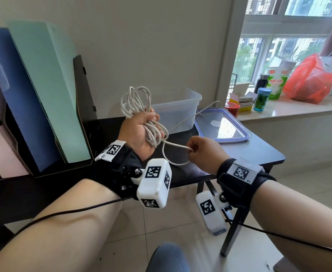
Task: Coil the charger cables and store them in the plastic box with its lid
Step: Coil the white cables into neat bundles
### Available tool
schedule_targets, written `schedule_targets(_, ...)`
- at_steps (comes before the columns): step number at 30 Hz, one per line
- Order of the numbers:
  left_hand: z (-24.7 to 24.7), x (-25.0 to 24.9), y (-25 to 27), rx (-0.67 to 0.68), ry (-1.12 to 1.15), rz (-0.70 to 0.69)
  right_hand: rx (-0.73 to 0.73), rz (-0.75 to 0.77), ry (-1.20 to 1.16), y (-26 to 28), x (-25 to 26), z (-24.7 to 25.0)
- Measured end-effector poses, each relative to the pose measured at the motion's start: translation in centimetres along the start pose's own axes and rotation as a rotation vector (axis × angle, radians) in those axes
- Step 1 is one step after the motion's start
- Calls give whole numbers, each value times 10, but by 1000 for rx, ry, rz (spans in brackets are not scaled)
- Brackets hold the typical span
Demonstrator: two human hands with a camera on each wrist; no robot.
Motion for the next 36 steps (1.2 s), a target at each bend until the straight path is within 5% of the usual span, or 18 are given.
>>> schedule_targets(4, 6, -1, -2, -2, -16, 12, -98, -77, 55, -2, -21, 10)
schedule_targets(14, 51, 23, -7, -206, -214, 102, -130, -85, -564, -4, -24, 23)
schedule_targets(22, 34, 43, 1, -44, -465, 104, -147, -15, -736, -9, 2, 31)
schedule_targets(31, 5, 58, 17, 185, -492, 119, -44, 28, -850, -8, 27, 18)
schedule_targets(36, 6, 60, 16, 146, -580, 116, -9, 43, -825, -8, 36, 10)
Point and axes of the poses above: each hand's wrist, its own y-axis away from the middle knuckle, its own z-axis out of the back of the hand, x = y × z, the point moved 9 cm from there along -y, towards the middle knuckle, and after that the axes turned 2 degrees about y, right-handed, at the moved point
